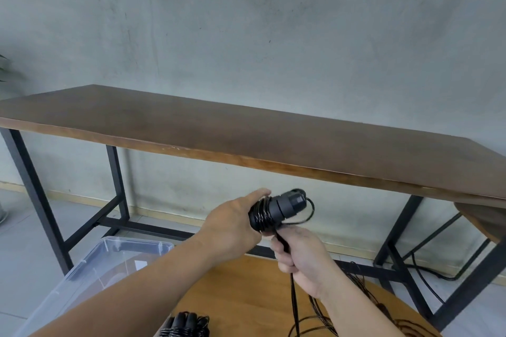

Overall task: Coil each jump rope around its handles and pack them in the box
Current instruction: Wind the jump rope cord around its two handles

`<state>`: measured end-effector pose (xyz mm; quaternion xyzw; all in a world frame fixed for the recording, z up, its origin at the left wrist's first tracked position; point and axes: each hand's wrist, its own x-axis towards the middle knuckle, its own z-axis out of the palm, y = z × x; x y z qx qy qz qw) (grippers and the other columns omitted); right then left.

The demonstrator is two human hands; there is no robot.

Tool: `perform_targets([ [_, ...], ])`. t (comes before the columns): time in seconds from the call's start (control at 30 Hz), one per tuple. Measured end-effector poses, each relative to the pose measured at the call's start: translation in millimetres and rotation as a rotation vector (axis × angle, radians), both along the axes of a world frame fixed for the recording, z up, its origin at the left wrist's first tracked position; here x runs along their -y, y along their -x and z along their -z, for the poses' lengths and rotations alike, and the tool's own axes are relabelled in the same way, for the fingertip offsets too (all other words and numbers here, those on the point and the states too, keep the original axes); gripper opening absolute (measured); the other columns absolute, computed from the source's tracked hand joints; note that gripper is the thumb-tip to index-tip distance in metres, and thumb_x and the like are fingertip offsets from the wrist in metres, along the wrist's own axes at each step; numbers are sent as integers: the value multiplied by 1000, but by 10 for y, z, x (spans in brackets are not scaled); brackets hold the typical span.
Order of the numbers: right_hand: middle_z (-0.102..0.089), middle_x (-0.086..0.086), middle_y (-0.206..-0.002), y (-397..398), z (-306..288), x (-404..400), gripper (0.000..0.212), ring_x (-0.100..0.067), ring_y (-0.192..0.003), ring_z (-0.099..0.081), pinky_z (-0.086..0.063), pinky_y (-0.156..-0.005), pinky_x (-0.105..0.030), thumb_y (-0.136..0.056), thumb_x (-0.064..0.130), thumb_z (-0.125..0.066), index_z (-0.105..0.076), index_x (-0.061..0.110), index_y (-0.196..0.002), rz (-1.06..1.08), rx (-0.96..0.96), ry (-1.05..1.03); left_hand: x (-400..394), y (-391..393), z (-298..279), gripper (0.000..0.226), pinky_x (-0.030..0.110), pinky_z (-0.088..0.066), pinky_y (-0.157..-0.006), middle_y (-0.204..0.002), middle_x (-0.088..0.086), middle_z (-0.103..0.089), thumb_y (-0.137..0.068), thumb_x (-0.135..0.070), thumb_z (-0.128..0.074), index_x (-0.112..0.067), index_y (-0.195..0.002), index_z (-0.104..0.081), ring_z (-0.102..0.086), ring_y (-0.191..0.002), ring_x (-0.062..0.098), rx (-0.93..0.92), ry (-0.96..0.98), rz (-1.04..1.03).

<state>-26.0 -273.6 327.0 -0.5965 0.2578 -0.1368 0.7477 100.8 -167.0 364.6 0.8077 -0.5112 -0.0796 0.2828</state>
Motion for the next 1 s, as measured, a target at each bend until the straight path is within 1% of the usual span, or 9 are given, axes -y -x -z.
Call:
perform_targets([
  [0.1,-44,1,-61,29,1,-149,36,-10,-47,-23,-18,-45,-22,-107,28,-41,-66,1,-104,6,-86,98,36,-102,-4,67,31,-51,-80,-109,-9,-62,-83,-14,-58,-47,-137,-35,-59,-96,18,140,-5,-95],
  [0.2,-46,4,-60,32,-72,-235,34,-9,-45,-31,-26,-46,-20,-106,29,-41,-67,6,-102,-10,-217,350,60,-113,64,58,28,-44,-75,-106,-7,-59,-85,-17,-57,-45,-133,-37,-56,-97,18,253,-57,-136],
  [0.3,-44,0,-61,55,-178,-262,38,-13,-47,-33,-28,-51,-25,-102,30,-46,-59,1,-83,-76,-354,648,87,-110,124,53,30,-44,-82,-109,-4,-58,-89,-20,-54,-39,-134,-35,-55,-101,20,436,-123,-155],
  [0.37,-43,-2,-61,85,-270,-267,36,-17,-49,-35,-28,-51,-27,-100,29,-48,-50,10,-70,-122,-432,787,103,-102,149,51,31,-43,-82,-110,-2,-57,-89,-20,-53,-36,-134,-34,-55,-100,21,535,-153,-165],
  [0.47,-49,-4,-64,121,-426,-280,33,-20,-53,-42,-33,-51,-28,-98,28,-48,-51,10,-69,-188,-552,971,116,-59,164,49,32,-42,-81,-108,-1,-56,-89,-17,-53,-33,-132,-35,-53,-98,22,651,-188,-156],
  [0.6,-44,-1,-60,140,-651,-344,30,-16,-52,-41,-31,-46,-26,-93,20,-51,-42,14,-64,-255,-673,1185,115,5,167,45,32,-34,-73,-106,3,-55,-89,-14,-52,-28,-130,-38,-53,-96,24,733,-217,-114],
  [0.77,-69,-12,-79,126,-972,-280,18,-29,-74,-66,-54,-61,-39,-87,21,-60,-72,10,-78,-253,-700,1252,88,-21,97,47,31,-30,-72,-106,1,-56,-90,-15,-52,-31,-132,-38,-53,-96,23,771,-220,-11],
  [0.9,-72,3,-72,148,-1254,-99,16,-9,-70,-64,-50,-62,-24,-82,32,-75,-76,20,-71,-302,-584,1121,-1,-42,-25,45,30,-32,-74,-98,-7,-54,-91,-22,-54,-40,-130,-43,-54,-96,20,646,-134,166],
  [1.0,-68,7,-66,139,-1309,71,16,-3,-62,-57,-46,-62,-24,-76,36,-82,-78,21,-74,-363,-471,1020,-70,-59,-120,33,30,-35,-72,-86,-10,-52,-88,-23,-59,-39,-116,-51,-53,-86,17,505,-101,292],
])
